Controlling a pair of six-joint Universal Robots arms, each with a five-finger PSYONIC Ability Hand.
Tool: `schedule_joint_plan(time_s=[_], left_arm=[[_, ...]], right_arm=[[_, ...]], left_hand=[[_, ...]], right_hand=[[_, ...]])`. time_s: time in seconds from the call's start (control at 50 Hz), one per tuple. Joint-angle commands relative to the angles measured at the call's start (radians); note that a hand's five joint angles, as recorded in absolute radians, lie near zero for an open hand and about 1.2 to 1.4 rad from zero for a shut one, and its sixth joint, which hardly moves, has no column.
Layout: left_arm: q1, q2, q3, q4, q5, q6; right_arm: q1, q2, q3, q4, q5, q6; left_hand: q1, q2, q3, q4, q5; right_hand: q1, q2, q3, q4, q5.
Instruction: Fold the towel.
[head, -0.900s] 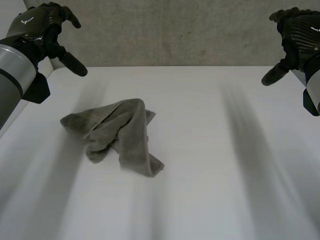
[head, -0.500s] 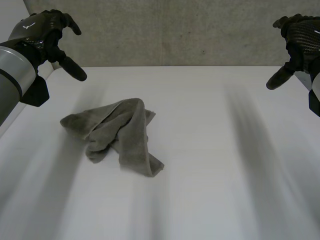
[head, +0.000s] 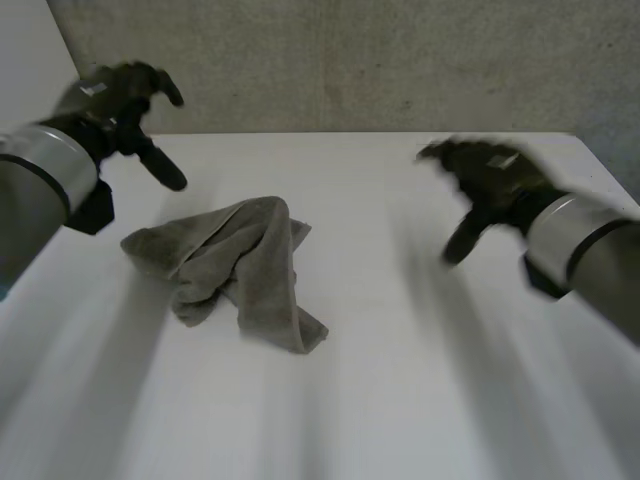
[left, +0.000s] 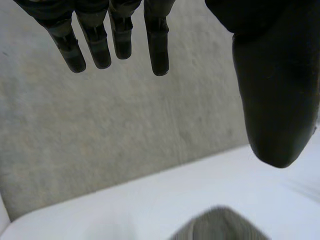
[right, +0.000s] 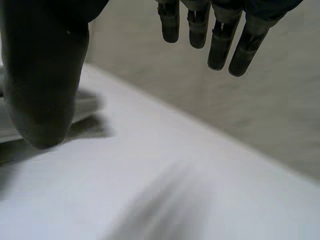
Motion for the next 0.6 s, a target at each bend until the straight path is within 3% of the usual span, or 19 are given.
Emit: schedule_joint_plan(time_s=[0.02, 0.14, 0.26, 0.44, 0.48, 0.52, 0.54, 0.56, 0.58, 0.6], left_arm=[[0.051, -0.144, 0.009, 0.005, 0.093, 0.165], [0.076, -0.309, 0.063, 0.038, 0.108, 0.237], [0.076, -0.448, 0.129, 0.081, 0.108, 0.245], [0.07, -0.606, 0.256, 0.083, 0.105, 0.26], [0.068, -0.633, 0.281, 0.081, 0.103, 0.274], [0.068, -0.655, 0.304, 0.08, 0.094, 0.294], [0.068, -0.669, 0.321, 0.075, 0.09, 0.32], [0.068, -0.669, 0.321, 0.075, 0.09, 0.32], [0.068, -0.673, 0.327, 0.075, 0.09, 0.346], [0.067, -0.669, 0.325, 0.077, 0.09, 0.37]], right_arm=[[0.126, 0.19, -0.018, -0.017, -0.089, 0.129], [0.211, 0.298, -0.021, -0.18, -0.083, 0.317], [0.271, 0.37, -0.043, -0.234, -0.066, 0.36], [0.331, 0.5, -0.122, -0.24, 0.091, 0.408], [0.334, 0.522, -0.138, -0.238, 0.107, 0.412], [0.334, 0.54, -0.154, -0.237, 0.123, 0.412], [0.334, 0.54, -0.155, -0.237, 0.123, 0.412], [0.334, 0.54, -0.156, -0.238, 0.124, 0.412], [0.332, 0.531, -0.156, -0.238, 0.121, 0.414], [0.332, 0.531, -0.156, -0.238, 0.121, 0.414]], left_hand=[[-0.06, -0.055, -0.057, -0.064, -0.042], [-0.06, -0.055, -0.057, -0.064, -0.042], [-0.06, -0.055, -0.057, -0.064, -0.042], [-0.057, -0.052, -0.054, -0.061, -0.039], [-0.046, -0.04, -0.042, -0.05, -0.027], [-0.025, -0.02, -0.021, -0.029, -0.006], [0.045, 0.05, 0.048, 0.041, 0.063], [0.045, 0.051, 0.049, 0.041, 0.064], [0.199, 0.205, 0.203, 0.196, 0.218], [0.41, 0.415, 0.414, 0.406, 0.429]], right_hand=[[-0.05, -0.058, -0.058, -0.068, -0.053], [-0.05, -0.058, -0.058, -0.068, -0.053], [-0.05, -0.058, -0.058, -0.068, -0.053], [-0.05, -0.058, -0.058, -0.068, -0.053], [0.019, 0.011, 0.011, 0.001, 0.016], [0.43, 0.422, 0.422, 0.413, 0.427], [0.433, 0.425, 0.425, 0.415, 0.43], [0.7, 0.692, 0.692, 0.683, 0.697], [0.915, 0.907, 0.907, 0.898, 0.912], [0.917, 0.909, 0.909, 0.9, 0.914]])
